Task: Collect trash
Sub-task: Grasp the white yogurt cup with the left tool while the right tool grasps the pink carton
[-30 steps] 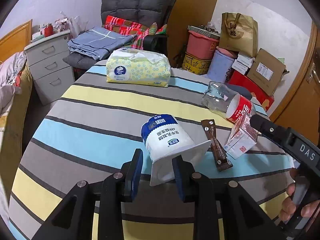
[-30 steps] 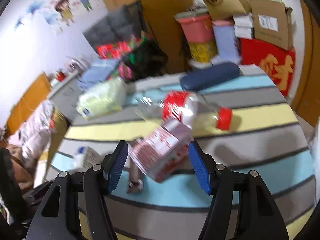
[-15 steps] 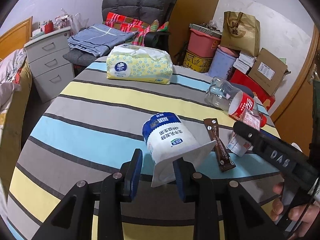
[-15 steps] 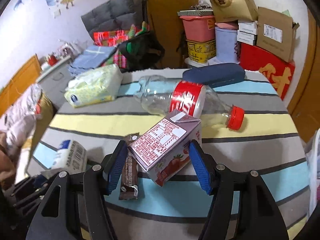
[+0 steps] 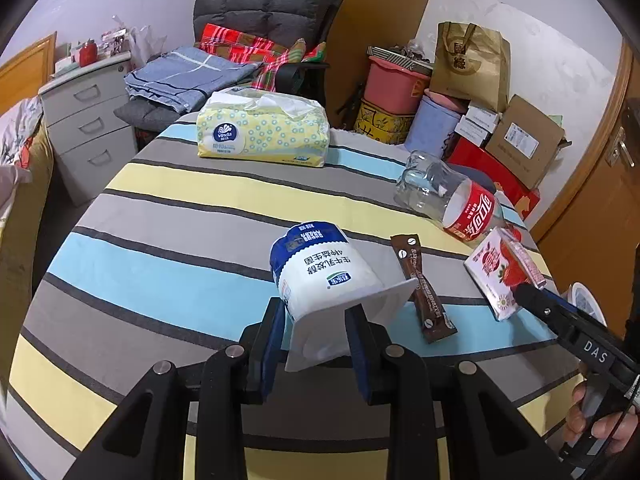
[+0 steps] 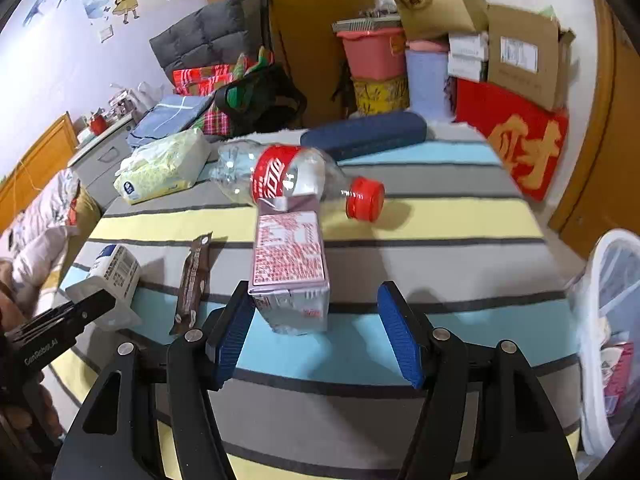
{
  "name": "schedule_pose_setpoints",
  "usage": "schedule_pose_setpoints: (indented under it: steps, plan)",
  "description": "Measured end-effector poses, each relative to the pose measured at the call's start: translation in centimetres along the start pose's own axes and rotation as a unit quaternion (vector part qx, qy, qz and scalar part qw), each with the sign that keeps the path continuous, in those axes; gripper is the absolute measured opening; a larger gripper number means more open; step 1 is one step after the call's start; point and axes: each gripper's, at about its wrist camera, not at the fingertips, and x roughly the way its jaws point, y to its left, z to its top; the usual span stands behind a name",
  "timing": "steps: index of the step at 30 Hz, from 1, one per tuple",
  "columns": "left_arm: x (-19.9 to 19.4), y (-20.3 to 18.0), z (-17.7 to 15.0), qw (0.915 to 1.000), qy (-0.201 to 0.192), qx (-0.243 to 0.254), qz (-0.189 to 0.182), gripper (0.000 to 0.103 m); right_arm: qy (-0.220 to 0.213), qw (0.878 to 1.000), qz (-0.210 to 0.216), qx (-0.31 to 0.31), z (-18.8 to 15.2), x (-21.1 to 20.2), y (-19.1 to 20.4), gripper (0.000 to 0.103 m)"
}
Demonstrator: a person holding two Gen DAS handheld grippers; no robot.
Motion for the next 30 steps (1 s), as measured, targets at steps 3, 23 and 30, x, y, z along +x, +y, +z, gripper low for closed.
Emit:
schedule_pose_setpoints:
  steps: [3,23,30]
  plan:
    - [0.1,0.0,0.1,1.0000,0.001,-0.004,-0.006,0.032,-0.003,1.000,0.007,-0.023,0.4,0.6,0.9,0.065]
    - [0.8,-0.5,0.3,0.9999,-0.002,-0.005,0.010,0.012,-0.006,0.998,0.018,-0.059,0.6,1.2,1.9,0.038]
    - [-1.2,-2.2,-0.2,0.9998,-0.018,0.009,0.007,0.011,-0.019,0.998,0.027,-0.050,0.5,-0.2,1.4,0.038]
